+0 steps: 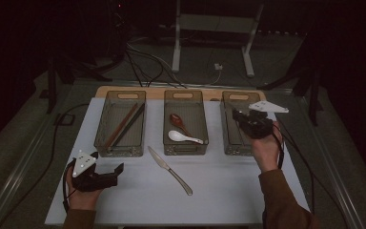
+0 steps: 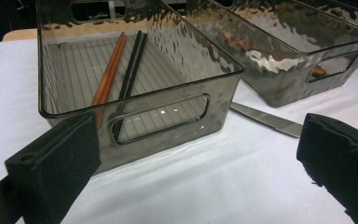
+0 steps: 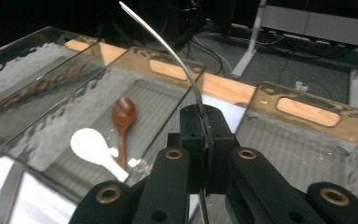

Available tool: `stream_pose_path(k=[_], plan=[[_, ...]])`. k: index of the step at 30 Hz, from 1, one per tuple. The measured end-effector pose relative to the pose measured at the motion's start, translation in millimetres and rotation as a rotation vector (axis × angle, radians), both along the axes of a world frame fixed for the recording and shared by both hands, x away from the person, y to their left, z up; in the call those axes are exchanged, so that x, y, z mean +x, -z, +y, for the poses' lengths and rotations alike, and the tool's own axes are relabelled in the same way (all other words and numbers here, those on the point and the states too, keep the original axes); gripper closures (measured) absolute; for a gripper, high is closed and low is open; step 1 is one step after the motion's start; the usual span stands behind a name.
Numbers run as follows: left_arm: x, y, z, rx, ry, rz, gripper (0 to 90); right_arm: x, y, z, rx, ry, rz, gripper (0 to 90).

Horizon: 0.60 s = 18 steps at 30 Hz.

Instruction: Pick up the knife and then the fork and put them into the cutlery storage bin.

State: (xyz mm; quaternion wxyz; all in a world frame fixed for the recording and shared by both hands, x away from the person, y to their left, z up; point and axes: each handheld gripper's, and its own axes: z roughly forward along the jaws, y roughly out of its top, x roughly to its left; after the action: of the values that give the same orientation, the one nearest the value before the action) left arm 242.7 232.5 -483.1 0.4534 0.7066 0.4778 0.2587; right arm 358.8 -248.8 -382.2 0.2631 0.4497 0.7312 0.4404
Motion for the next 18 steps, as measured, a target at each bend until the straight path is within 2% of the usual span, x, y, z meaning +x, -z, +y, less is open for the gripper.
stream_pose_path(k=[10,18], plan=[[-0.4,-0.4,0.6,-0.001,-0.003,-0.002,0.6,15.1,-2.8,-15.7,-0.01,0.058,-0.001,89.5],[-0.3,-0.4,0.7,-0.001,-0.003,-0.002,0.6,24.9,7.8,-32.2,-0.02,0.103,0.02,89.5]])
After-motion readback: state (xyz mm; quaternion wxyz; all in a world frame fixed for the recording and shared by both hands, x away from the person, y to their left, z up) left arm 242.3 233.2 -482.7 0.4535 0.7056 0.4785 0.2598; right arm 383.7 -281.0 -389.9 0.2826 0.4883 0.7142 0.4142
